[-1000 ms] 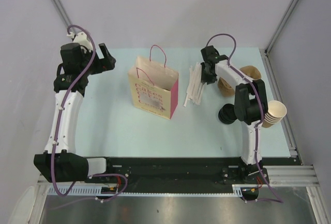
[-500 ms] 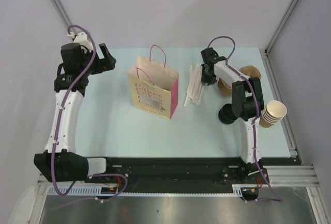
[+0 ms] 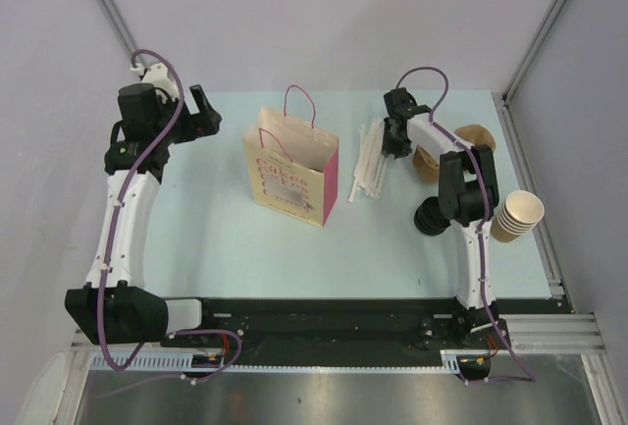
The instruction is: Pack the takeout coffee
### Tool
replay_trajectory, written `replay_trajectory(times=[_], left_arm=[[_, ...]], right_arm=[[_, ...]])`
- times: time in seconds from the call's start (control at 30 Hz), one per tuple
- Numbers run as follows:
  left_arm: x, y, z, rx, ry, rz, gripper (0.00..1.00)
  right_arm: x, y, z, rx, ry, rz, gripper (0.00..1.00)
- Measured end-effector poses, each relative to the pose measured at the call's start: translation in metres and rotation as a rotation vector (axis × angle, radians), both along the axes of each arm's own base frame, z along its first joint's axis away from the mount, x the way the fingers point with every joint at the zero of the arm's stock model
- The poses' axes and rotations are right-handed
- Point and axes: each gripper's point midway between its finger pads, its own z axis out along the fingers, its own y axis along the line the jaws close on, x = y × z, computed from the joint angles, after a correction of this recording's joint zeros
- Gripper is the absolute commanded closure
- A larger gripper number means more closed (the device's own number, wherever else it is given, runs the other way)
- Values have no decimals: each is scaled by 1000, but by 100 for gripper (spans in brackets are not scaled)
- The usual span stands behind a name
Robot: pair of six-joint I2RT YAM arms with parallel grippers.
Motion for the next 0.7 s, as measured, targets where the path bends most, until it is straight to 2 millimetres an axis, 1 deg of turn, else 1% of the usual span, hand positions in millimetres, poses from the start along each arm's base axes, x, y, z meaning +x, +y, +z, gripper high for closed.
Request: replay_trajectory(times=[0.13, 0.4, 0.57, 0.7], left_arm=[[0, 0, 0, 0, 0, 0, 1], [1, -2, -2, -5, 5, -11, 0], [2, -2, -3, -7, 9, -14, 0], [2, -2, -4, -6, 10, -14, 1]], right_arm=[[3, 2, 4, 9, -11, 3, 66], [4, 3, 4, 12, -13, 4, 68], [4, 1, 1, 4, -8, 0, 68], [2, 1, -7, -1, 8, 0, 68]])
